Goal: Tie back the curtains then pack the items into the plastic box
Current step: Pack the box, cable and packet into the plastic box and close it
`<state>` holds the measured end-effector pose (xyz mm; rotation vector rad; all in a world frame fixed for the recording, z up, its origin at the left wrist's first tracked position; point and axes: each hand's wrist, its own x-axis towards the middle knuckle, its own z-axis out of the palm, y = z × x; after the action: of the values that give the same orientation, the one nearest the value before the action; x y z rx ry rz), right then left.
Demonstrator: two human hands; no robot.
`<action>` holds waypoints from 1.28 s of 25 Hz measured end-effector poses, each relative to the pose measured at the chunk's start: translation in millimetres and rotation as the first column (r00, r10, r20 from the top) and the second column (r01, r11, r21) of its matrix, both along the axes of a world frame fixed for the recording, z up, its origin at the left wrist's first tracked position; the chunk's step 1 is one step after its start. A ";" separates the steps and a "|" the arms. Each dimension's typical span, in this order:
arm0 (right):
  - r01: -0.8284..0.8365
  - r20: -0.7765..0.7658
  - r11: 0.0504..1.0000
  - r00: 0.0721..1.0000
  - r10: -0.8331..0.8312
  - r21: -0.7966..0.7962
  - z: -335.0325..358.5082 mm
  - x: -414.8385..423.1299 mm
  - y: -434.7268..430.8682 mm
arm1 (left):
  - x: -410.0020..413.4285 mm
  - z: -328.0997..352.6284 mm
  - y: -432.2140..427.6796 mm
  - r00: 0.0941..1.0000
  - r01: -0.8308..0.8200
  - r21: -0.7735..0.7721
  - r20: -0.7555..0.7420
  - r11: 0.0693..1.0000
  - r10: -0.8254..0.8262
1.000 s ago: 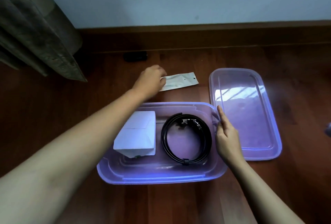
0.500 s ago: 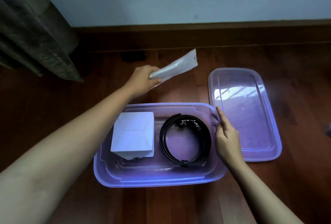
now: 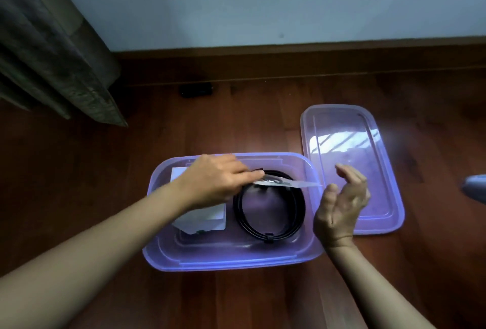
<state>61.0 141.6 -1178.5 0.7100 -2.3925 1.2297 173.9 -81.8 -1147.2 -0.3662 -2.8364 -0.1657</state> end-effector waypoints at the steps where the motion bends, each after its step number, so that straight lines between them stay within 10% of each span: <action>1: -0.071 -0.108 0.993 0.991 0.081 0.089 1.3 1.8 0.4 | 1.1 -10.7 9.8 0.998 -0.015 -0.076 -0.057 0.997 0.010; 6: -0.209 -0.083 0.743 0.939 0.335 0.636 -13.6 10.9 -9.9 | 14.8 -32.9 47.1 0.993 -0.114 -0.270 -0.052 0.956 0.103; 13: -0.333 0.180 0.529 0.930 0.320 0.781 -9.5 18.1 -12.2 | 2.2 -44.7 59.8 0.973 -0.200 -0.315 0.047 0.928 0.225; 27: -0.527 0.566 0.713 0.795 0.220 0.463 -13.6 14.7 -23.0 | 1.6 -47.7 71.9 0.797 -0.349 -0.371 0.366 0.860 0.481; 32: -0.476 0.517 0.678 0.840 0.163 0.560 -17.7 18.5 -25.5 | -14.2 -23.2 36.6 0.918 -0.396 0.096 0.013 0.913 0.397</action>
<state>79.5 116.1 -1196.2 1.2405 -3.2487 0.6138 159.7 -45.2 -1170.4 0.2326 -2.8105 -0.2142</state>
